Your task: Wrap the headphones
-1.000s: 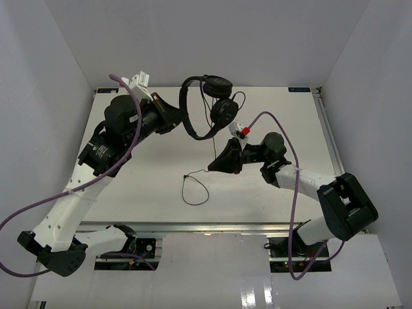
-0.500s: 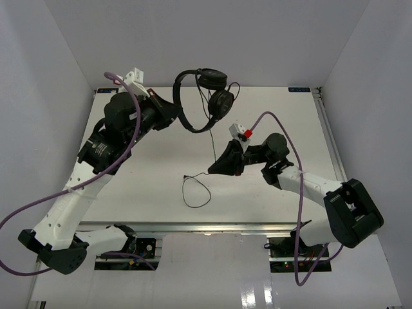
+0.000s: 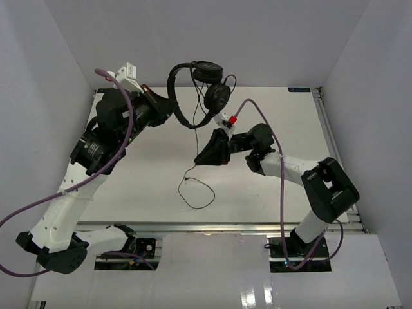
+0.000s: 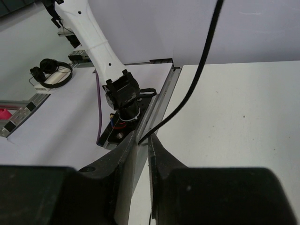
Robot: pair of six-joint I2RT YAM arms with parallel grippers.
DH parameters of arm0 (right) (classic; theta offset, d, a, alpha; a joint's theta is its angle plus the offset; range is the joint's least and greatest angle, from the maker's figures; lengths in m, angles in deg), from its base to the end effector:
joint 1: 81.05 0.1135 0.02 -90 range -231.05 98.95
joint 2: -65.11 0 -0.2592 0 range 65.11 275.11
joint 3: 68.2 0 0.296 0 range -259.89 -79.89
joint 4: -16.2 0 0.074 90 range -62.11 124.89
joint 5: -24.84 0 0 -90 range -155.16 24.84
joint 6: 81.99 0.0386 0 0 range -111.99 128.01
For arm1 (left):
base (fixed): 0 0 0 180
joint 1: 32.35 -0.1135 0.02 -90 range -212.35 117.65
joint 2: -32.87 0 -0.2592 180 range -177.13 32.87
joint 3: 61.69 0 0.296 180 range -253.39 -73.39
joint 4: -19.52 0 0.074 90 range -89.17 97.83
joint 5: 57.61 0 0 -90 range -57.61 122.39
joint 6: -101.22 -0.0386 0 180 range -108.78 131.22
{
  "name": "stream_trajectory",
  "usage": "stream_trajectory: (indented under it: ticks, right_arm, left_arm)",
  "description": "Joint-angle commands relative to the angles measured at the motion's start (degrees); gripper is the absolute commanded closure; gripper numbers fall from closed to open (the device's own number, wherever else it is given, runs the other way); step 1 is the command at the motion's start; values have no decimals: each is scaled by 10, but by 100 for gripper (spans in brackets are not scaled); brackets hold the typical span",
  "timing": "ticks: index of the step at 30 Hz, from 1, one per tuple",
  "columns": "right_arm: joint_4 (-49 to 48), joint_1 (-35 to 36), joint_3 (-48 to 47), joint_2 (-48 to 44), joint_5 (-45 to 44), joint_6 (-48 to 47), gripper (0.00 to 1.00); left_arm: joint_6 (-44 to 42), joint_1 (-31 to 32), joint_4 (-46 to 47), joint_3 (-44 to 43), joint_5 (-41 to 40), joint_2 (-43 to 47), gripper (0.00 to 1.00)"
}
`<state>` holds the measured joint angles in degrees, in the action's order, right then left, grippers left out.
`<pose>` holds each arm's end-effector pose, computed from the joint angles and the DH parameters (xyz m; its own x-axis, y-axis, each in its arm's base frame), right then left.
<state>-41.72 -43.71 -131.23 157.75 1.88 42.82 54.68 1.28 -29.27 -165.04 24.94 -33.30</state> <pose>0.2708 0.2513 0.2684 -0.1934 0.1325 -0.9721 -0.9387 -0.3133 0.1441 0.2202 -0.1404 0.5069 -0.4266 -0.5354 -0.7290 0.2066 0.7270 -0.6548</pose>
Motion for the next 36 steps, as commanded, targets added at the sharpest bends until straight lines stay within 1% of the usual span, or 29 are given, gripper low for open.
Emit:
stream_trajectory:
  ticks: [1, 6, 10, 14, 18, 21, 22, 23, 25, 31, 36]
  right_arm:
    - [-140, 8, -39, 37, 1, 82, 76]
    - [-146, 16, -66, 66, -13, 95, 70]
    - [-103, 22, -89, 82, -24, 81, 67]
    - [-88, 36, -90, 90, -39, 73, 64]
    - [-72, 47, -88, 93, -69, 67, 61]
    - [-35, 55, -86, 93, -102, 53, 58]
    - [-26, 57, -85, 93, -111, 44, 55]
    - [-18, 59, -84, 94, -120, 44, 55]
    - [4, 64, -87, 99, -155, 37, 52]
    - [67, 72, -115, 122, -191, 11, 51]
    - [67, 80, -114, 139, -194, 4, 55]
  left_arm:
    - [-4, 3, -7, -30, -9, 14, 100]
    - [-4, 3, -15, -33, -3, 13, 100]
    - [-5, 3, -18, -38, 0, 13, 100]
    - [-6, 3, -19, -42, -2, 12, 100]
    - [-5, 3, -20, -40, 0, 8, 100]
    - [-1, 3, -19, -41, 5, 7, 100]
    - [-1, 3, -20, -42, 4, 8, 100]
    - [-1, 3, -20, -42, 5, 7, 100]
    - [0, 3, -21, -45, 4, 7, 100]
    - [-1, 3, -28, -63, 5, 3, 100]
    - [0, 3, -31, -63, -5, 4, 100]
